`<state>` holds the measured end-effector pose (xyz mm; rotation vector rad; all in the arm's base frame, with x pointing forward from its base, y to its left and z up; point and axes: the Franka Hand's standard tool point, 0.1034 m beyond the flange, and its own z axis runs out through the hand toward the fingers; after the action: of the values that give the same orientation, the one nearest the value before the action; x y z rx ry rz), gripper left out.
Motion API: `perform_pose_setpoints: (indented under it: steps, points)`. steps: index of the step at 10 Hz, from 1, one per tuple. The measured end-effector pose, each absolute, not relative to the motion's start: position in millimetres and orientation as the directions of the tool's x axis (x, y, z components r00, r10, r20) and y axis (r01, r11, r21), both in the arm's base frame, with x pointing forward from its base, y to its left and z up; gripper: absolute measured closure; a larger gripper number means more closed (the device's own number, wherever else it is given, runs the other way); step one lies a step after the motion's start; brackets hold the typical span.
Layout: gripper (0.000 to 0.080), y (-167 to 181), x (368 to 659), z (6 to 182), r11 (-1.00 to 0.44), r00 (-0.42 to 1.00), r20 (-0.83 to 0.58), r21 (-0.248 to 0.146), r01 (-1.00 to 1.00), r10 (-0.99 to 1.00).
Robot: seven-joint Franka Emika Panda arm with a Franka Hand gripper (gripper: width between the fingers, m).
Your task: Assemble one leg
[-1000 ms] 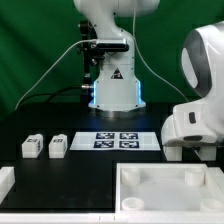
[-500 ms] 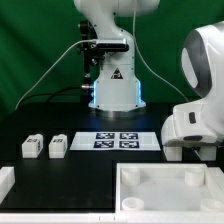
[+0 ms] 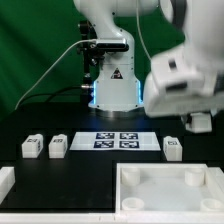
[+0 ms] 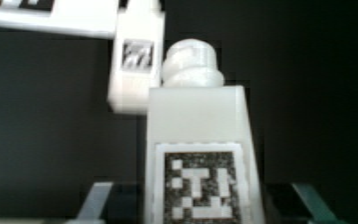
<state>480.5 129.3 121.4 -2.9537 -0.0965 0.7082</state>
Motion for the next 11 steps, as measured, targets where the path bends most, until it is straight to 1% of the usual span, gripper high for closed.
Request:
perform_pose_setpoints:
  steps: [1,2,4,5,6,7,8,9,10,11]
  points:
    - [0.0509,126,482,136.3,-0.993,0.914,-0.399,-0.108,0.038,0.078]
    - [0.0509,128,493,131.4,-0.993,0.961,-0.268,-0.11,0.04,0.068]
    - [0.0509,126,492,131.3,-0.994,0.996,-0.072,-0.103,0.046,0.054]
    - [0.0509,123,500,132.9,-0.993,0.998,0.007,-0.104,0.058,0.058]
    - [0.0509,108,532,145.3,-0.989,0.983,0.152,-0.098,0.114,0.098]
    - [0.0509,96,560,155.7,-0.989,0.954,0.287,-0.089,0.117,0.088]
    - [0.0508,96,582,162.8,-0.988,0.908,0.409,-0.081,0.13,0.086]
    - [0.0508,106,587,163.6,-0.987,0.889,0.45,-0.082,0.138,0.087]
    - [0.0508,107,594,169.6,-0.987,0.824,0.56,-0.064,0.15,0.089]
    - [0.0508,102,590,166.2,-0.989,0.763,0.643,-0.053,0.139,0.073]
